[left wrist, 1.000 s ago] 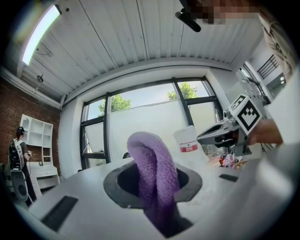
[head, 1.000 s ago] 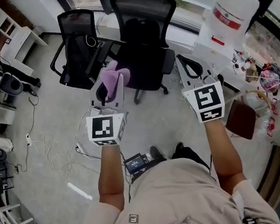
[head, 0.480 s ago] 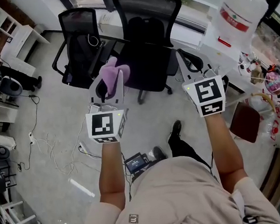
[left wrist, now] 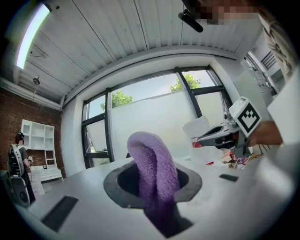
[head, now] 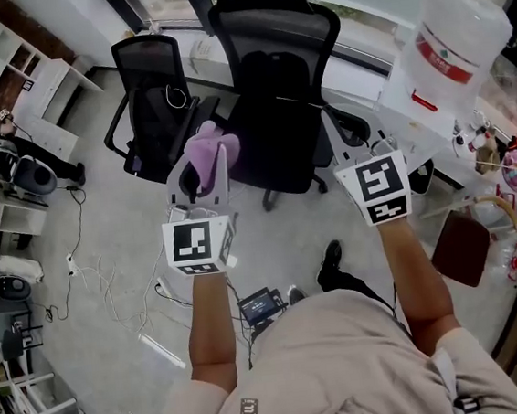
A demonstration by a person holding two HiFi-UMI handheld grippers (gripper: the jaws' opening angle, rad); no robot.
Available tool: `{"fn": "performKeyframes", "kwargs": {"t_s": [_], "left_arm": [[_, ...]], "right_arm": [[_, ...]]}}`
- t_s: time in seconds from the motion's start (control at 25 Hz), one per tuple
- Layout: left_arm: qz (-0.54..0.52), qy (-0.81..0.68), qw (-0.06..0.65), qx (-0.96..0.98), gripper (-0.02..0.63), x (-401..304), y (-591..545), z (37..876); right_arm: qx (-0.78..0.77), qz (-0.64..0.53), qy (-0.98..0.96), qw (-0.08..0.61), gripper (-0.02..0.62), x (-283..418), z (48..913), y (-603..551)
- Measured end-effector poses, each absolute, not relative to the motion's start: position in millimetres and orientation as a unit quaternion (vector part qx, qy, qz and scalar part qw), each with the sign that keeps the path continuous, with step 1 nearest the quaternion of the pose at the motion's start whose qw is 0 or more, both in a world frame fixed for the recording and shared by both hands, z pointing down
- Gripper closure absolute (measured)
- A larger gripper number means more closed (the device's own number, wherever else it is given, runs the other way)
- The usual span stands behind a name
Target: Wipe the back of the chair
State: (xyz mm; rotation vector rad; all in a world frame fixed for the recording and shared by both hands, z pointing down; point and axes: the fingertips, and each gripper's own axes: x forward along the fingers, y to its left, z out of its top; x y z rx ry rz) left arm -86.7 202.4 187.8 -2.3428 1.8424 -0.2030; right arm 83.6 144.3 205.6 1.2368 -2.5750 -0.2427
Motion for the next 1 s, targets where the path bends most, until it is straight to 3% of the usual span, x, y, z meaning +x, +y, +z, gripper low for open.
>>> {"fn": "performKeyframes", "kwargs": {"t_s": [0.72, 1.0], "left_arm": [[-0.106, 0.605, 0.082, -0.785, 0.515, -11, 90, 183], [-0.098, 0.610, 0.090, -0.781, 0.515, -13, 70, 176]], "right_arm": [[0.405, -0.058, -0.905, 0.112, 0.600, 137, 213, 36], [0.399, -0.056, -0.908, 0.114, 0.600, 131, 220, 19]]}}
